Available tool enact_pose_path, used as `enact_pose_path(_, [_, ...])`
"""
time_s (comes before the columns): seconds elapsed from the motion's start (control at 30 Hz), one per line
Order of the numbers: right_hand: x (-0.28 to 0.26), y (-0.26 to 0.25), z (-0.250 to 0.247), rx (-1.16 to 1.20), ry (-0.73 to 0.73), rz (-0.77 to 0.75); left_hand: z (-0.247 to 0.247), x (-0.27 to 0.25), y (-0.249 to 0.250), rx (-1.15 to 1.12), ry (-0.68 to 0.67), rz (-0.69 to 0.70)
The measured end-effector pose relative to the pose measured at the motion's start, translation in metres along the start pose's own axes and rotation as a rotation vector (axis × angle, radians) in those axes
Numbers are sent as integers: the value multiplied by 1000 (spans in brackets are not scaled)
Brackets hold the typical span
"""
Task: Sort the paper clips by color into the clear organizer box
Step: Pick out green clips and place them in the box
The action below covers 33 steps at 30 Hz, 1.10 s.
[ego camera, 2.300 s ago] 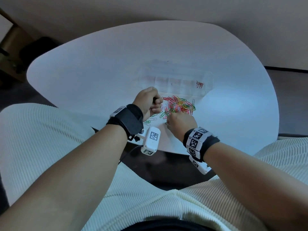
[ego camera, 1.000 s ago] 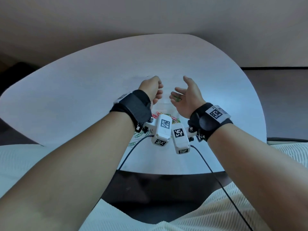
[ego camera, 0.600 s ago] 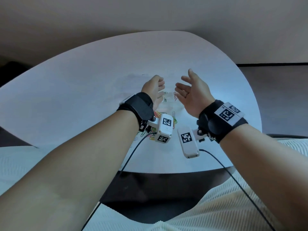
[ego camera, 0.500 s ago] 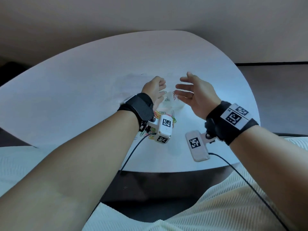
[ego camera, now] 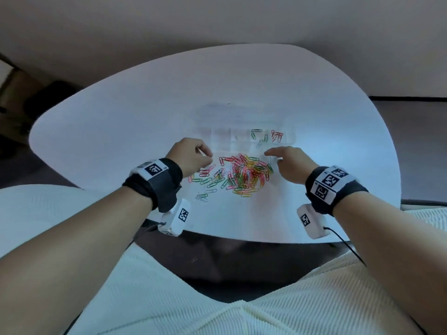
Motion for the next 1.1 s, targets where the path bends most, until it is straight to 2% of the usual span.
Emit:
enact_pose_path(0.1, [4,6,13,-102,-32,27,3,-4,-21,85,-11,-32])
enact_pose_path(0.33, [13,25,27,-188,197,36,24,3,-24,315,-74,60])
enact_pose_path(0.5, [8,24,26,-165,266,41,34,5,-29,392,-66,90])
enact_pose_path(0.67, [7,23,26,-122,215,182,36,10,-33,377,-35,104])
enact_pose_path(0.77, [5,19,28,-129,207,214,38,14,-31,391,-50,128])
enact_pose_path(0.83, [3,13,29,-34,232,209,41,17,-30,416,-57,145])
enact_pose_path(0.93, [2,0,27,274,212,169,45,20,-29,447,-65,170])
enact_pose_path(1.1, [-4,-33,35,1023,-118,62,46,22,-28,436,-71,167])
Point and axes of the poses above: each hand's wrist, its own x-axis towards the middle knuckle, its own z-axis out of the palm, y = z × x, the point moved 1 cm from there along x, towards the middle knuckle, and after that the axes turned 12 degrees about -y, right-handed, at the moved point
